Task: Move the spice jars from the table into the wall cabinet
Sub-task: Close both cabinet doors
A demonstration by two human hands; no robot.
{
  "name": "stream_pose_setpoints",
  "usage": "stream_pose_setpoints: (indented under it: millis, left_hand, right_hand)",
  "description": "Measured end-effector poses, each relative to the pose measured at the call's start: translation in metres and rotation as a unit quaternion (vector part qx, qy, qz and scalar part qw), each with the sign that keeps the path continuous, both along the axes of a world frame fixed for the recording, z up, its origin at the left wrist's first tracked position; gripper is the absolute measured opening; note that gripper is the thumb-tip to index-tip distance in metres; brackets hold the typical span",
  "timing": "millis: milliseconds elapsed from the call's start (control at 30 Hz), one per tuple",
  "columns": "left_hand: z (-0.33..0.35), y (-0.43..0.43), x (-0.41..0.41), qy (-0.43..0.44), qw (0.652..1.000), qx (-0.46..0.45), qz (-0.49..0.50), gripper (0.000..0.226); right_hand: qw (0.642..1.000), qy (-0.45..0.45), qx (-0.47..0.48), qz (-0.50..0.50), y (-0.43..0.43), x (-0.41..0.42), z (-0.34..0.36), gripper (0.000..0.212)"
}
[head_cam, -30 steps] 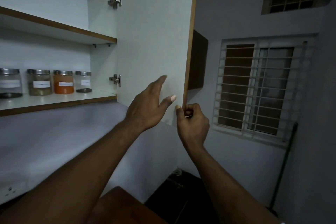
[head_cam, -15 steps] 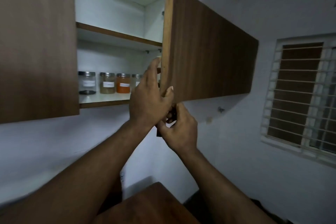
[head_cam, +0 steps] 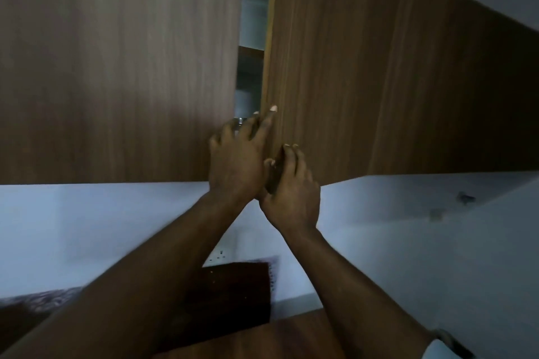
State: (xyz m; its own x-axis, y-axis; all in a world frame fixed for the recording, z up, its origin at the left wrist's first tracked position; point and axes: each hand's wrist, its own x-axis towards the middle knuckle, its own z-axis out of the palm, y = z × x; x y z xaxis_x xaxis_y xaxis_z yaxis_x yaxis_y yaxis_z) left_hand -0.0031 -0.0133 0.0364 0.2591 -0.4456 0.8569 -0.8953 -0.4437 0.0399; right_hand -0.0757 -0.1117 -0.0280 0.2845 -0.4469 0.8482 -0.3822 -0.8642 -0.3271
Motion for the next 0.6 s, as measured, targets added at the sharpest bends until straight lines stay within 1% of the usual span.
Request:
stream_pose_setpoints:
  millis: [67,133,200,267,367,467,600]
  left_hand:
    - [-0.002,0.0,0.018,-0.026,0.997,0.052,0.049,0.091]
    - [-0.006,-0.004,0.036,-0.032,0.993,0.091,0.072,0.088]
    - [-0.01,-0.009,0.054,-0.017,0.99,0.112,0.086,0.083]
    - [-0.017,-0.014,0.072,-0.009,0.985,0.13,0.113,0.083]
    - [-0.031,-0.022,0.094,-0.042,0.979,0.137,0.148,0.082]
    - [-0.042,-0.031,0.106,-0.069,0.974,0.133,0.171,0.086]
    - [-0.05,-0.04,0.115,-0.091,0.973,0.109,0.181,0.091]
  right_hand:
    - [0.999,0.031,-0.006,-0.009,-0.005,0.019,0.0,0.096]
    - [0.998,0.063,-0.021,-0.019,-0.011,0.035,0.002,0.1]
    - [0.995,0.091,-0.029,-0.008,-0.02,0.051,0.005,0.098]
    - [0.992,0.124,-0.032,0.009,-0.03,0.064,0.009,0.095]
    - [0.987,0.152,-0.047,0.013,-0.044,0.08,0.011,0.089]
    - [0.988,0.133,-0.073,-0.013,-0.052,0.091,0.001,0.087]
    - [0.992,0.088,-0.094,-0.004,-0.061,0.102,-0.014,0.086]
